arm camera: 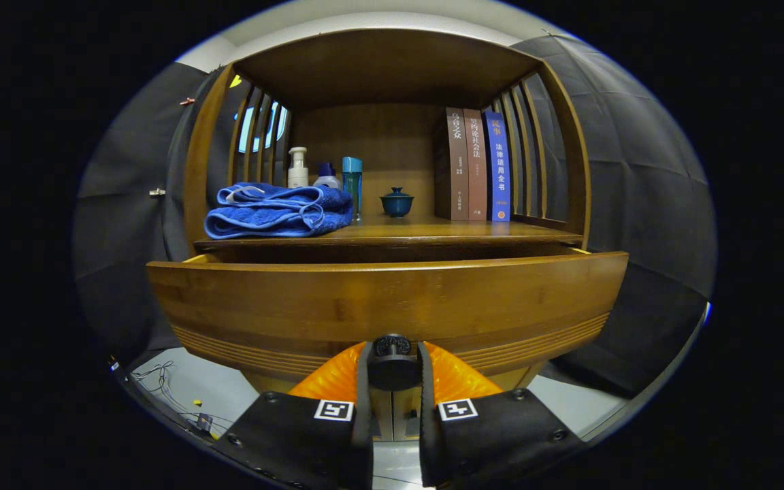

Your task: Pull open the drawer, take out the items inside it, and place them on the countertop above the cabinet.

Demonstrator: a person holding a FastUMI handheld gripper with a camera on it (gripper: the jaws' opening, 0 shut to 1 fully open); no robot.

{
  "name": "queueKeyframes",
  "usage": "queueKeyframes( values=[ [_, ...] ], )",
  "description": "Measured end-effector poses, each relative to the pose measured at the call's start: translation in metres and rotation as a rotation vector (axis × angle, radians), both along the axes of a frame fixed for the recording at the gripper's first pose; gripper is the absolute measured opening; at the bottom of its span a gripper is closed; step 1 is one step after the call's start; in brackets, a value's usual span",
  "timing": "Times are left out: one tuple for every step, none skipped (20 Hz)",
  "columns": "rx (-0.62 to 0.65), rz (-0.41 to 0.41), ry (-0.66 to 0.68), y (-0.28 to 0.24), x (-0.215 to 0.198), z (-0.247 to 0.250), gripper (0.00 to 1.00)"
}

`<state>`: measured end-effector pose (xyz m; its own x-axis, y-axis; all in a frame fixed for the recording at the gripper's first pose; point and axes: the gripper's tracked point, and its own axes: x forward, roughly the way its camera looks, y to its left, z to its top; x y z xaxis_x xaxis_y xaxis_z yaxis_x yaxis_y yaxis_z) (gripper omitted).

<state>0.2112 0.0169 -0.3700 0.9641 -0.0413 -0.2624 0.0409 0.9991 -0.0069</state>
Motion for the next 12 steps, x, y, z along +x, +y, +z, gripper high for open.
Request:
queueKeyframes(
  values=[
    [0.003, 0.001, 0.001, -0.001, -0.008, 0.001, 0.31],
    [0.007, 0.001, 0.000, 0.000, -0.016, 0.001, 0.31],
    [0.012, 0.001, 0.005, 0.000, -0.025, 0.001, 0.31],
    [0.014, 0.002, 0.004, -0.001, -0.035, 0.003, 0.31],
    [0.012, 0.003, 0.006, -0.001, -0.042, 0.003, 0.31],
    [0.011, 0.003, 0.003, -0.002, -0.048, 0.004, 0.31],
    [0.010, 0.004, 0.005, -0.003, -0.054, 0.004, 0.31],
    [0.009, 0.005, 0.006, -0.003, -0.060, 0.004, 0.31],
    [0.010, 0.008, 0.008, -0.002, -0.065, 0.003, 0.31],
    [0.009, 0.009, 0.015, -0.003, -0.069, 0.001, 0.31],
    [0.006, 0.008, 0.023, -0.004, -0.074, -0.002, 0.31],
    [0.009, 0.007, 0.020, -0.005, -0.079, 0.000, 0.31]
  ],
)
